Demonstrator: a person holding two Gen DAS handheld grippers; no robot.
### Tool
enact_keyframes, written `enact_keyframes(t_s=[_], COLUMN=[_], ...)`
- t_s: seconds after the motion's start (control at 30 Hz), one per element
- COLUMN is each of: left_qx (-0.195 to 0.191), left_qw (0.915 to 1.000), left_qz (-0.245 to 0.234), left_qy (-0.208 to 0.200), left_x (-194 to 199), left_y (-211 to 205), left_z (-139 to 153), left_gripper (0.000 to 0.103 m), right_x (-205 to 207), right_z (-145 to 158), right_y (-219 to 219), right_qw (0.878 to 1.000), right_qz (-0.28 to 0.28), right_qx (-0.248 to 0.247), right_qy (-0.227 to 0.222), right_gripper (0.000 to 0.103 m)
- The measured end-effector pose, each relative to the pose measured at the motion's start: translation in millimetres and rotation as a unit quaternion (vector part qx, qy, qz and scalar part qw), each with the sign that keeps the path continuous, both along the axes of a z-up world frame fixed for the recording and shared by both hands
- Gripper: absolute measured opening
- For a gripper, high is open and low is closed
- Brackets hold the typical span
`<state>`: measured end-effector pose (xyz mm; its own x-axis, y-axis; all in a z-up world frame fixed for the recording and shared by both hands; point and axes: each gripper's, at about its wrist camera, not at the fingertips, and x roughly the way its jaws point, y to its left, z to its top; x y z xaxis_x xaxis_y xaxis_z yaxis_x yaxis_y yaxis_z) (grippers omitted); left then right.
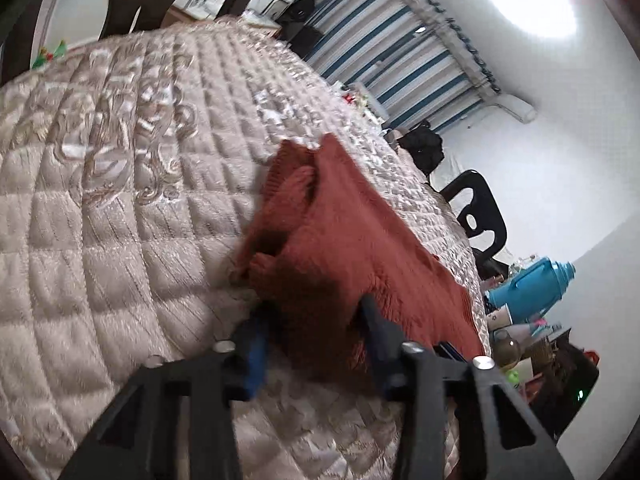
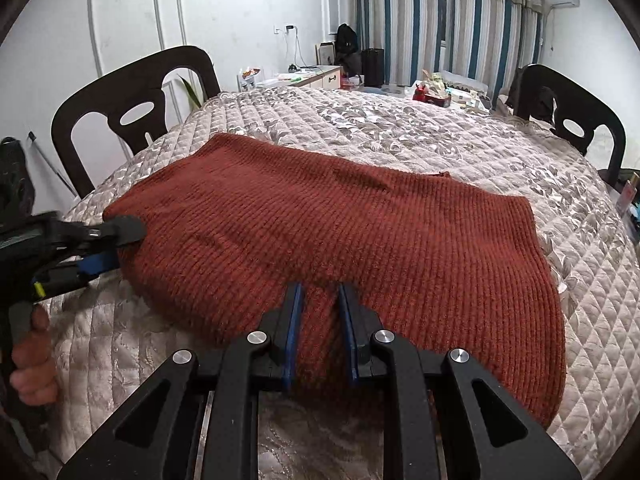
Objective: Fold small clothes
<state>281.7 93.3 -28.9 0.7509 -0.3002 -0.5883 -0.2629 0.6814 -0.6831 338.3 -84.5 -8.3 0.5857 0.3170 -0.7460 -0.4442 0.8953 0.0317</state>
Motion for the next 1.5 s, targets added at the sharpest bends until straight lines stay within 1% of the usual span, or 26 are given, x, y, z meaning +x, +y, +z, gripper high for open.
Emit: enact_keyframes(t_s=[0.03,0.1,0.17,0.23,0.33,0.4,0.43,0.53,0.57,0.63,0.7,0.83,0.87,0.9,0.97,1.0,1.07,1.2,1.33,1.43,1.5], left_qx=[-0.001,0.012,0.027,0.041,0.047,0.051,0.053,0.055,0.057,0.058,0.06,0.068,0.07,0.07,0.075,0.079,0.088,0.109,0.14,0.165,0.184], left_qw=[1.0,0.9999,0.9995,0.9989,0.9984,0.9981,0.998,0.9978,0.9977,0.9976,0.9974,0.9966,0.9963,0.9962,0.9956,0.995,0.9939,0.9899,0.9816,0.9709,0.9613], left_qz=[0.0,-0.006,-0.012,-0.018,-0.024,-0.028,-0.029,-0.032,-0.032,-0.034,-0.037,-0.043,-0.044,-0.046,-0.05,-0.052,-0.056,-0.071,-0.098,-0.135,-0.168], left_qy=[0.002,-0.001,-0.009,-0.017,-0.018,-0.018,-0.019,-0.017,-0.016,-0.016,-0.017,-0.021,-0.022,-0.023,-0.028,-0.03,-0.036,-0.057,-0.085,-0.109,-0.117], left_x=[1.4,3.1,0.7,0.5,2.8,3.8,3.9,5.0,4.8,4.8,4.7,6.2,6.8,7.4,8.7,9.6,11.8,17.2,26.4,37.1,45.7], left_y=[0.9,-2.1,-4.2,-6.2,-5.1,-5.0,-4.8,-5.0,-5.2,-5.2,-4.7,-6.4,-7.4,-7.8,-9.1,-10.7,-14.6,-26.9,-53.2,-88.0,-117.9], left_z=[-1.1,3.3,10.6,17.8,23.0,24.0,24.2,23.2,22.6,22.5,23.3,26.5,27.9,29.7,35.5,39.1,46.6,68.5,97.0,117.0,124.3], left_gripper=[0.034,0.027,0.026,0.025,0.025,0.025,0.025,0.025,0.025,0.025,0.025,0.025,0.025,0.025,0.025,0.025,0.025,0.025,0.024,0.022,0.022], right_x=[-0.1,-0.2,-0.1,1.3,9.1,19.4,24.6,54.6,60.8,69.6,65.9,31.7,22.4,15.8,5.6,2.1,-2.9,-2.7,-5.5,-14.7,-18.7], right_z=[0.0,0.0,0.3,2.7,16.4,21.0,20.4,-1.3,-3.7,-1.4,5.4,14.4,10.6,2.9,5.0,8.6,13.5,13.3,11.5,16.7,22.0], right_y=[0.3,-0.2,0.0,0.3,2.4,9.3,11.6,26.1,27.1,26.8,26.7,24.2,21.8,18.4,8.9,0.4,-16.6,-41.5,-66.8,-89.2,-102.9], right_qw=[1.0,1.0,1.0,1.0,1.0,1.0,1.0,0.999,0.999,0.999,0.999,1.0,1.0,0.999,0.999,0.997,0.995,0.993,0.986,0.979,0.976], right_qz=[0.0,0.0,0.0,-0.002,-0.005,-0.012,-0.013,-0.013,-0.014,-0.026,-0.026,-0.004,-0.001,0.001,0.002,-0.001,-0.011,-0.047,-0.084,-0.111,-0.13], right_qx=[0.0,0.0,0.0,0.001,0.03,0.019,0.015,-0.015,-0.011,-0.004,0.002,0.007,0.003,0.001,0.021,0.04,0.075,0.087,0.131,0.161,0.169], right_qy=[0.0,0.0,0.0,0.005,0.002,-0.003,0.0,0.037,0.035,0.046,0.036,0.022,0.029,0.049,0.049,0.059,0.065,0.059,0.067,0.055,0.044], right_gripper=[0.019,0.019,0.019,0.019,0.019,0.019,0.018,0.011,0.011,0.011,0.011,0.011,0.011,0.011,0.011,0.011,0.011,0.011,0.011,0.011,0.011])
